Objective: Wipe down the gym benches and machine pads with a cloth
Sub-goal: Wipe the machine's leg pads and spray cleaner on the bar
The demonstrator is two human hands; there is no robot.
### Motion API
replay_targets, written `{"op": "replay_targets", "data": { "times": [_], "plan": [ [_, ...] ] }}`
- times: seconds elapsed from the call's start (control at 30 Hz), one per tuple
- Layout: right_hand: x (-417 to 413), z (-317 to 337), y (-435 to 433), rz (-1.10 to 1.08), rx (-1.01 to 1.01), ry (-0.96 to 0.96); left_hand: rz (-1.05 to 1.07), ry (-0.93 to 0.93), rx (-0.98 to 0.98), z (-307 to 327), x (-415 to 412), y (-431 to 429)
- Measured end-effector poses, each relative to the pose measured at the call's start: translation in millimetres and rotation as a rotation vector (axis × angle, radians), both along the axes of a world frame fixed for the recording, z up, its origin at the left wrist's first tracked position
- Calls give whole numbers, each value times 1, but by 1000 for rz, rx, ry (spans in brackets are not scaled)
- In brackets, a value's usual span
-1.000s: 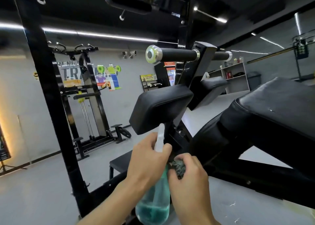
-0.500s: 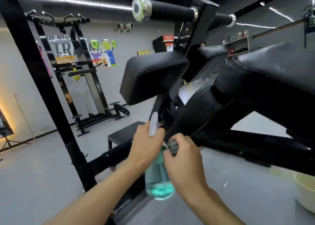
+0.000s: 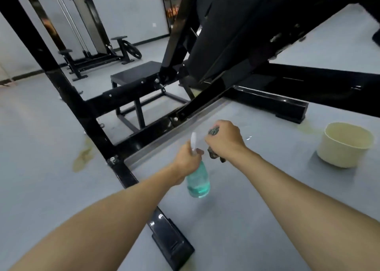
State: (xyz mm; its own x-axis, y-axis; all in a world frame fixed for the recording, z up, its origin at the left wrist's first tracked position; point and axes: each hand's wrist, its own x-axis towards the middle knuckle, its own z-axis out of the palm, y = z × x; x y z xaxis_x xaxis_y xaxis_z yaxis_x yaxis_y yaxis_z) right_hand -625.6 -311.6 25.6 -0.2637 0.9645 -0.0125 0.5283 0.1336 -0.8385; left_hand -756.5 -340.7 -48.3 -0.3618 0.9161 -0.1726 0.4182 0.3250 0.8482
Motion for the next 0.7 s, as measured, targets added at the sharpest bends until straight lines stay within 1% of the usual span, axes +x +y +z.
{"op": "replay_targets", "data": {
  "times": [0.2, 0.27, 0.33, 0.4, 0.43, 0.5, 0.57, 0.6, 0.63, 0.7],
  "plan": [
    [-4, -12, -3, 123, -93, 38, 93, 118, -134, -54, -5, -1],
    [-9, -13, -5, 125, -125, 67, 94, 151, -145, -59, -10, 0],
    [-15, -10, -8, 132, -135, 113, 33, 162, -165, -50, -12, 1],
    [-20, 2, -12, 131, -146, 192, -59, 194, -144, -24, -19, 2],
    [-22, 13, -16, 138, -140, 230, -105, 257, -101, -5, -25, 3],
    [-25, 37, -22, 166, -58, 290, -152, 387, 35, 40, -41, 4],
    [-31, 59, -24, 166, 62, 358, -159, 473, 191, 101, -59, 5],
    [-36, 70, -25, 144, 84, 407, -170, 529, 266, 131, -65, 4],
    [-43, 84, -27, 124, 96, 464, -184, 607, 349, 164, -69, 0],
    [-60, 117, -27, 91, 0, 605, -182, 746, 508, 222, -75, -10]
  ]
}}
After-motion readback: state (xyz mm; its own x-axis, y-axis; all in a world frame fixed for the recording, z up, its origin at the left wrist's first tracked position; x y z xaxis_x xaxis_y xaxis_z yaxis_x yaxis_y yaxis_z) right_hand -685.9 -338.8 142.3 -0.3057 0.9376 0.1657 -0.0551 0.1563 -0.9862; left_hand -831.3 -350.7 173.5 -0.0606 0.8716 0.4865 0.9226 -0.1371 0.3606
